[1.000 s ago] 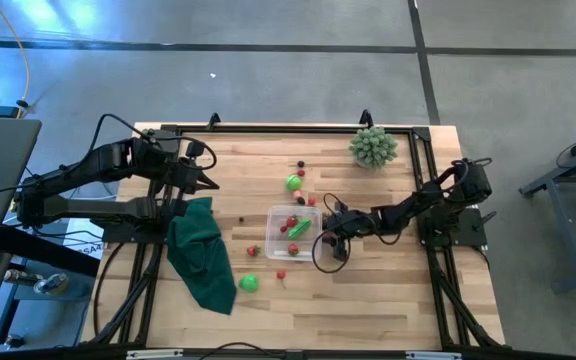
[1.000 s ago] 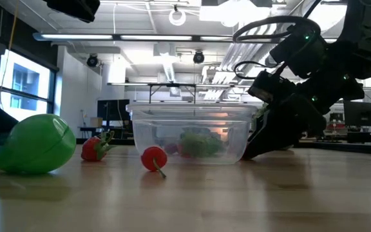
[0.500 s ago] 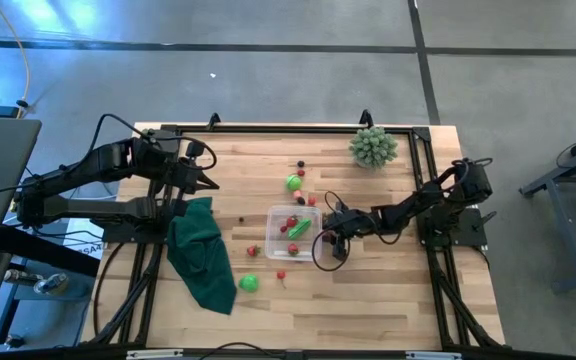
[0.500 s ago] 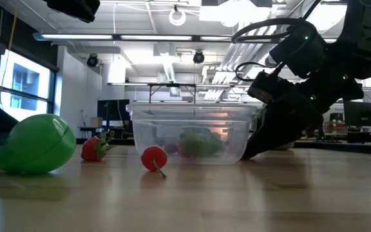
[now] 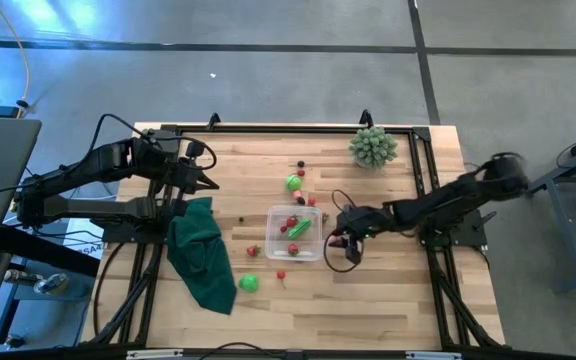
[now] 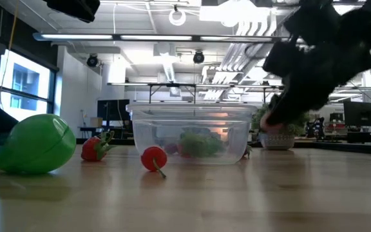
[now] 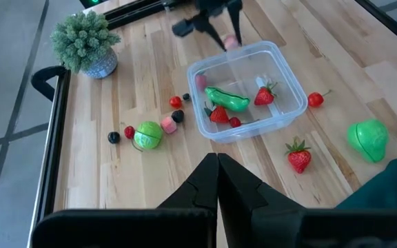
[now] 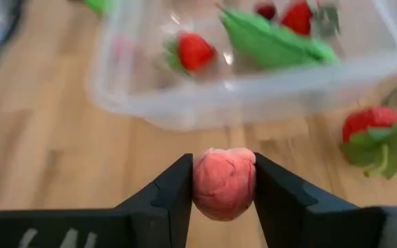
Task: Pick and placing Produce into tupperware
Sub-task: Put the pink peach into the transparent bin
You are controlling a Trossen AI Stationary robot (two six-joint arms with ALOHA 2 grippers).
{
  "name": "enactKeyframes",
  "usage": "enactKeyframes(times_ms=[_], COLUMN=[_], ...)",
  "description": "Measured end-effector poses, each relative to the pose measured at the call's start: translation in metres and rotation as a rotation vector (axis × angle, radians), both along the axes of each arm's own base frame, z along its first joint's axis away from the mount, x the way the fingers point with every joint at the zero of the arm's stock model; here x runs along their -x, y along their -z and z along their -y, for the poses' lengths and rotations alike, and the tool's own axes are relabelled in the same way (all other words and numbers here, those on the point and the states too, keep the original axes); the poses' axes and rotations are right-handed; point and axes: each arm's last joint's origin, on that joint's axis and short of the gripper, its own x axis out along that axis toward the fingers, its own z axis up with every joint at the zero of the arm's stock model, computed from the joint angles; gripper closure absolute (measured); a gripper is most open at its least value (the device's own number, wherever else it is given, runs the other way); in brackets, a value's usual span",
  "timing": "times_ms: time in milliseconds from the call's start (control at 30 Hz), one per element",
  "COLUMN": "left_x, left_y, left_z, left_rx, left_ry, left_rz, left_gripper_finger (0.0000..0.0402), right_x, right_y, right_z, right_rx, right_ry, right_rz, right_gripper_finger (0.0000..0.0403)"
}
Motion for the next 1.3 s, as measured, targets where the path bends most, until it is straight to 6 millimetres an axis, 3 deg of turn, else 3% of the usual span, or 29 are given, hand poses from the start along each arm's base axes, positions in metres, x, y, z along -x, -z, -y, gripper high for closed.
enactKeyframes(times_ms=[167,333,533,667,767,967,1167,1300], left_x=[0.0,0.0,0.0,0.0,0.0,0.0,0.0,0.0], left_y=[0.0,0.0,0.0,0.0,0.0,0.0,0.0,0.0], left_z=[0.0,0.0,0.0,0.0,0.0,0.0,0.0,0.0], left_rx=[0.0,0.0,0.0,0.0,0.0,0.0,0.0,0.0], left_ry=[0.0,-0.001,0.0,0.0,0.0,0.0,0.0,0.0], left_rz=[0.0,0.0,0.0,0.0,0.0,0.0,0.0,0.0], left_gripper_finger=[0.0401,0.0401,0.0401,0.0401,0.0401,0.0401,0.0401,0.0401], right_x=[0.009,0.004,-0.023,-0.055,-0.083,-0.13,-0.163,-0.179], right_y=[-0.036,-0.079,-0.126,-0.14,-0.132,-0.085,-0.054,-0.043], right_z=[-0.001,0.001,0.004,0.007,0.01,0.008,0.005,0.005], right_rx=[-0.062,-0.077,0.051,0.113,0.117,0.088,0.105,0.136], right_ry=[0.028,0.084,0.075,0.043,-0.005,-0.109,-0.177,-0.191], right_rz=[0.139,0.28,0.255,0.159,0.03,-0.19,-0.31,-0.376], right_gripper_finger=[0.0277,0.0277,0.0277,0.0277,0.0277,0.0277,0.0277,0.0277])
